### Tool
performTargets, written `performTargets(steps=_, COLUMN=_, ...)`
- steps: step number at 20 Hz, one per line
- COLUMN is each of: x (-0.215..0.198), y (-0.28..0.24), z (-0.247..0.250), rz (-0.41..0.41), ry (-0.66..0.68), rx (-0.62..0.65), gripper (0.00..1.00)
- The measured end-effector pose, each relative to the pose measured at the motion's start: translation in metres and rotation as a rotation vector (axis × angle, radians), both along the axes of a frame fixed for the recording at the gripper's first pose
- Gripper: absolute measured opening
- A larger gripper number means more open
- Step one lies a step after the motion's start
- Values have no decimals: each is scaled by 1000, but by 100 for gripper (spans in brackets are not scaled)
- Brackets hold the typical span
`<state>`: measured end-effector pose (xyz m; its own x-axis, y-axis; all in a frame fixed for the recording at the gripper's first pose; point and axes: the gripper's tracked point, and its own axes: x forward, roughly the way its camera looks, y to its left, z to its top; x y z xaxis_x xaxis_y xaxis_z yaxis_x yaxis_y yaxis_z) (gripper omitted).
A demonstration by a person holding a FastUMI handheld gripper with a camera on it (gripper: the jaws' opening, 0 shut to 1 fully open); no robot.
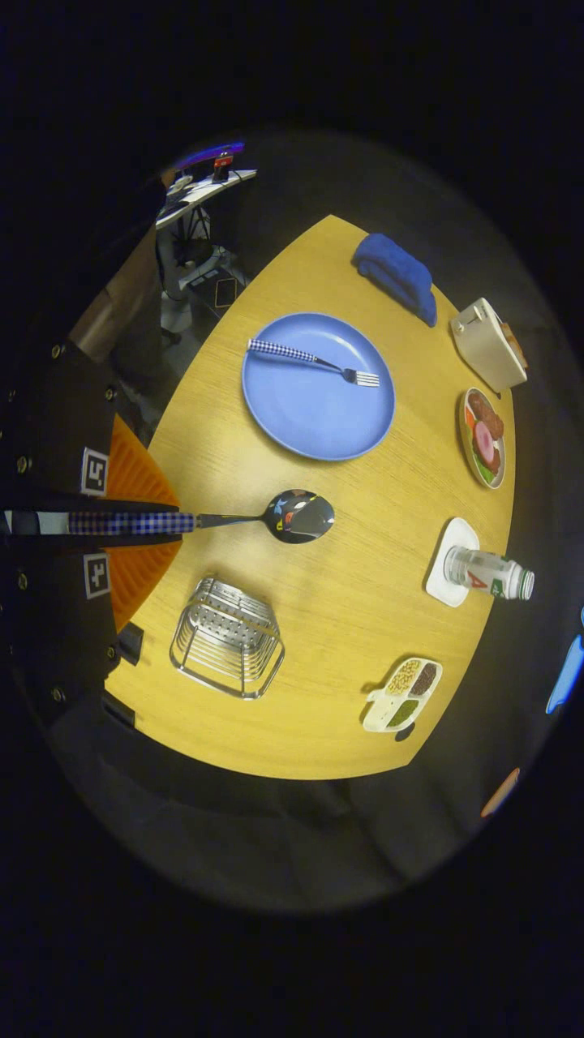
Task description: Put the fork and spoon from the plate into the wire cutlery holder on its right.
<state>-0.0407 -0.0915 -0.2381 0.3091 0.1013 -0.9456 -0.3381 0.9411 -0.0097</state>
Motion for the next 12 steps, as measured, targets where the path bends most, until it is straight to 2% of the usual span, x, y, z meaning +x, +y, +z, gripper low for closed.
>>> performTargets(steps=8, x=-8, y=-75, z=-2, rz=-76, ry=71, rx=-45, gripper=11)
performTargets(steps=12, x=-8, y=-93, z=-15, rz=-71, ry=129, rx=-82, gripper=11)
